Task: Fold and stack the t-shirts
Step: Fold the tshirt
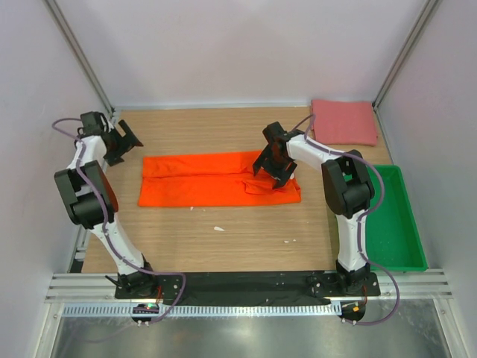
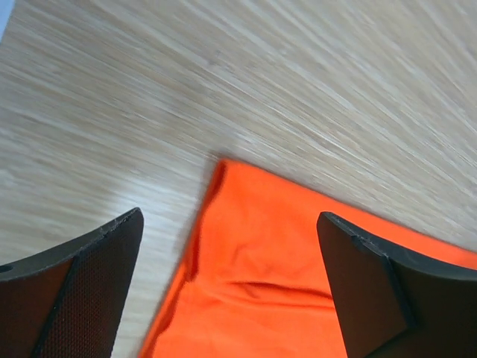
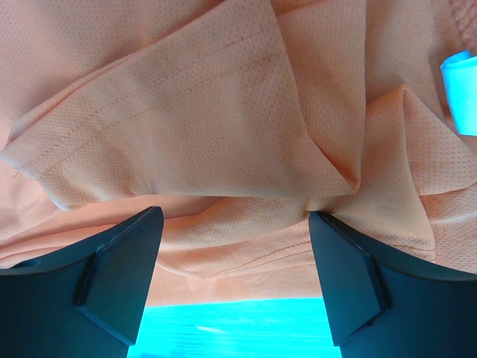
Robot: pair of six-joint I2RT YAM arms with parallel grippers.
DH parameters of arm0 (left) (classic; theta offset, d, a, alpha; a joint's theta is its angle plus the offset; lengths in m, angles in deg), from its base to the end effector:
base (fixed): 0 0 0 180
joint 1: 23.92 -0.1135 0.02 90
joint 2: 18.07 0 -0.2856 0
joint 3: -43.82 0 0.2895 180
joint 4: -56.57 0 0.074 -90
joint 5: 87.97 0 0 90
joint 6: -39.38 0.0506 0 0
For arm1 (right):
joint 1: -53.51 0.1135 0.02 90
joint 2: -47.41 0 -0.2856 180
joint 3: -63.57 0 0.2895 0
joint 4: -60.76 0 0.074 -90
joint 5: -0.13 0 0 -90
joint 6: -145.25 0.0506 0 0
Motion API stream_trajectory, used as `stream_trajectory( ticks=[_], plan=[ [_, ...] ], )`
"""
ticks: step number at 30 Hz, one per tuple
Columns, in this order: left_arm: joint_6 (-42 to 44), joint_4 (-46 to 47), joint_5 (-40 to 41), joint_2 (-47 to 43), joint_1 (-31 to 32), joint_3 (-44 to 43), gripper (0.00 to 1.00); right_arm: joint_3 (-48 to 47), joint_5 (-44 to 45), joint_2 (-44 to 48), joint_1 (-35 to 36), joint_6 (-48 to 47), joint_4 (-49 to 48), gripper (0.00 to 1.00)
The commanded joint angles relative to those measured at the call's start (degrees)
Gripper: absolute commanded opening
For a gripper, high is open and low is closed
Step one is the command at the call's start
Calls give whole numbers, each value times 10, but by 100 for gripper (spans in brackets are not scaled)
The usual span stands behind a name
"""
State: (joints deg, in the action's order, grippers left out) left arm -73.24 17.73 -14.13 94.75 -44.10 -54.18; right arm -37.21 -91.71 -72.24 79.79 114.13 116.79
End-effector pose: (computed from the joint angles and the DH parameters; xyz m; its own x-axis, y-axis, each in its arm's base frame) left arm 0.4585 0.1535 0.2039 -0.6300 -0.6251 -0.4608 -0.4538 0.7778 -0.4349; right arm 0.4186 0.2085 0.1478 -0.8327 0.5431 -0.1081 0.5085 0.8272 0.2390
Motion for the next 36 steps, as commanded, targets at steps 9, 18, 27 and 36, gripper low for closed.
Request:
stream_trajectory(
  ticks=[9, 18, 27, 36],
  plan=[
    [-32, 16, 108, -237, 187, 154, 100, -6, 106, -68, 4, 63, -6, 85],
    [-32, 2, -36, -312, 197, 213, 100, -106, 216, -133, -12, -65, -38, 85],
    [82, -51, -5, -299, 264, 200, 100, -296, 226, -171, -12, -272, -65, 86],
    [194, -160, 10, -86, 271, 33, 100, -371, 212, -40, -12, -287, 60, 86]
  ],
)
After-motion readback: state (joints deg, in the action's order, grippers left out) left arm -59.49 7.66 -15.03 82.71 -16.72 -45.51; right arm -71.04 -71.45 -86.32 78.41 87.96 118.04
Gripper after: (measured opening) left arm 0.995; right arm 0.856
